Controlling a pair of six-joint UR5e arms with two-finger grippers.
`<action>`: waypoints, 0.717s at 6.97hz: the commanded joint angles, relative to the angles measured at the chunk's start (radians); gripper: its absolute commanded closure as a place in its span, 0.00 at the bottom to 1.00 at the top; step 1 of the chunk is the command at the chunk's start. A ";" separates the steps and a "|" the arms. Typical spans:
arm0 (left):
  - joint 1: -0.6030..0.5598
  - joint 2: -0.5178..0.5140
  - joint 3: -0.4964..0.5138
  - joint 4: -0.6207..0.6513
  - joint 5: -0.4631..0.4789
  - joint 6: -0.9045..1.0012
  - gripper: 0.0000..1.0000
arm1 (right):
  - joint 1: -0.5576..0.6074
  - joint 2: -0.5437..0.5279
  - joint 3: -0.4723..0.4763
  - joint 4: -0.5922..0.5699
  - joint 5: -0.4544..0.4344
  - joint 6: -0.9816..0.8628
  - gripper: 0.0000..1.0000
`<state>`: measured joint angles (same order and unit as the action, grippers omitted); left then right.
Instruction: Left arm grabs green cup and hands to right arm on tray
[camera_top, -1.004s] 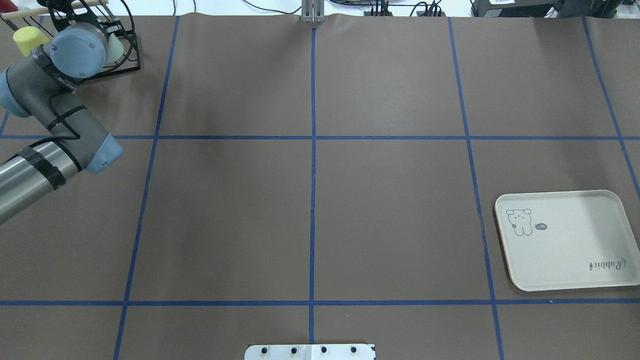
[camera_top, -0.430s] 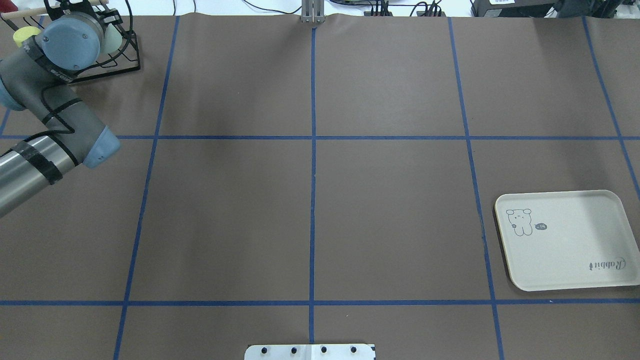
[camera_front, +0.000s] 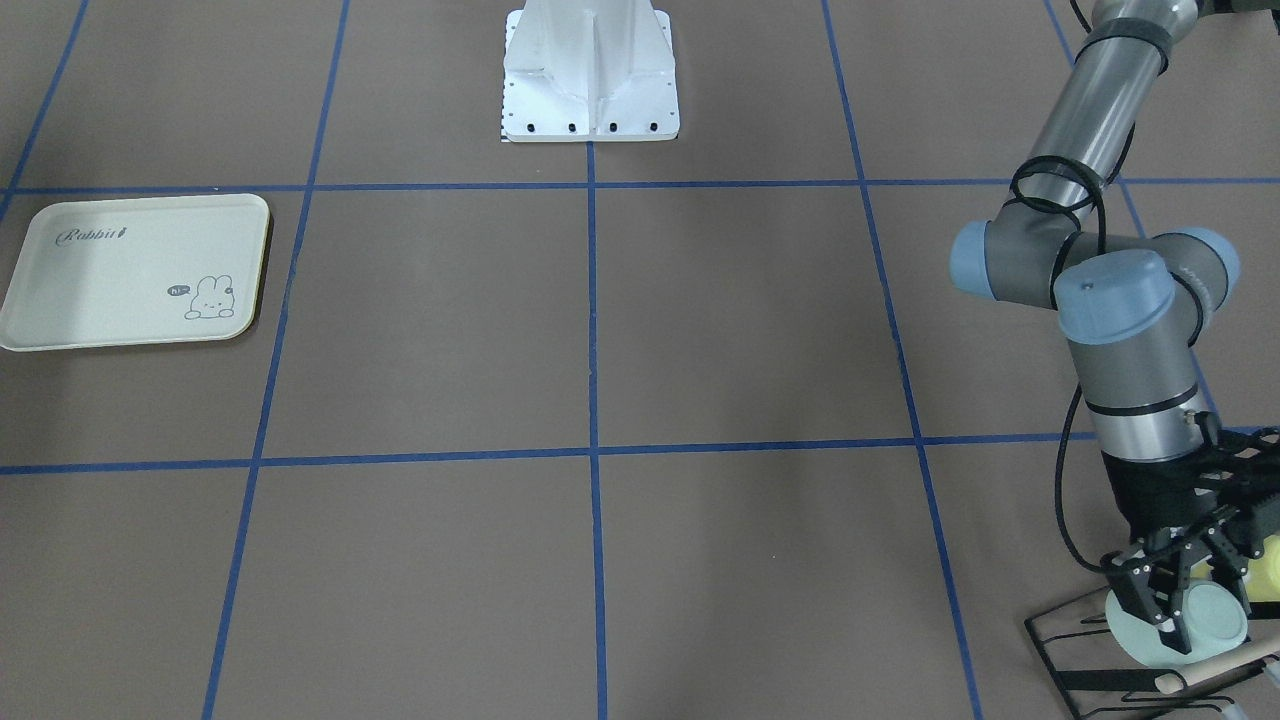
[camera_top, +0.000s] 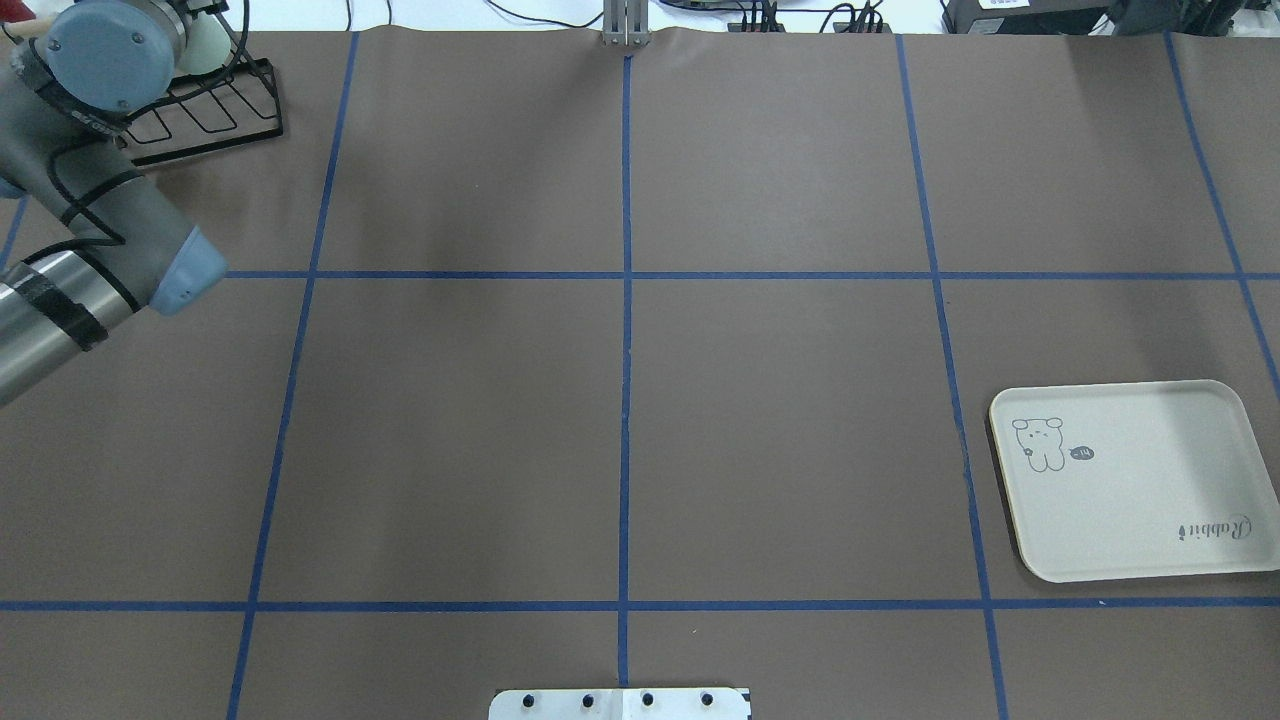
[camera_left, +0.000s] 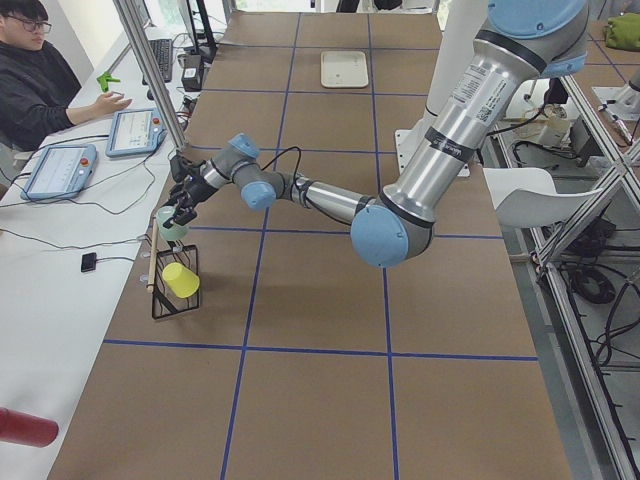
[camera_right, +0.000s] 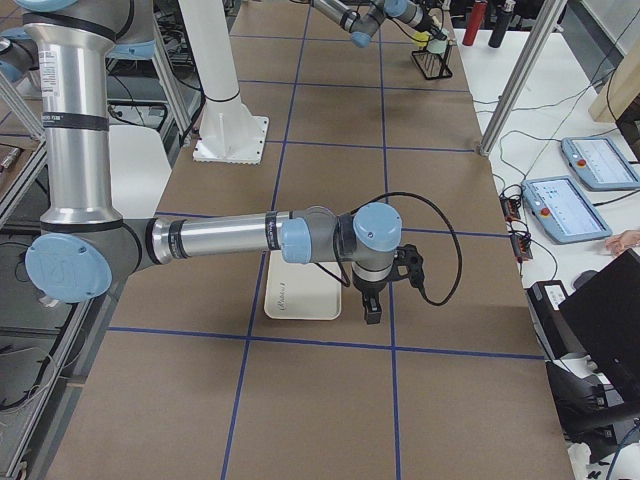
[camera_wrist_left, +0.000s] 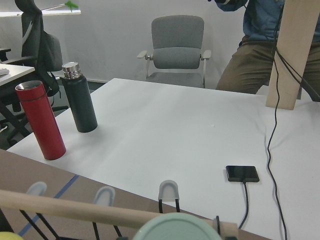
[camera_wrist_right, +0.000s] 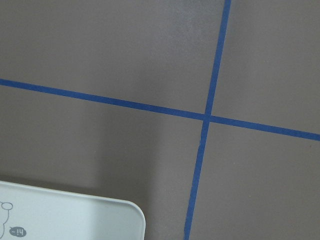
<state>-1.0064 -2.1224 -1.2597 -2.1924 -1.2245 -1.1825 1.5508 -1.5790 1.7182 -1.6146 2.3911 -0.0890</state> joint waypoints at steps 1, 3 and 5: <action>-0.041 0.015 -0.075 0.010 -0.003 0.038 0.68 | 0.002 0.028 0.007 -0.002 0.005 0.000 0.01; -0.057 0.035 -0.147 0.028 -0.007 0.038 0.68 | 0.002 0.022 0.009 -0.002 0.003 -0.003 0.01; -0.055 0.035 -0.211 0.043 -0.010 0.018 0.68 | 0.002 0.024 0.001 -0.001 0.005 -0.003 0.00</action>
<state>-1.0614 -2.0881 -1.4366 -2.1560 -1.2329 -1.1499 1.5524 -1.5565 1.7173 -1.6157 2.3957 -0.0918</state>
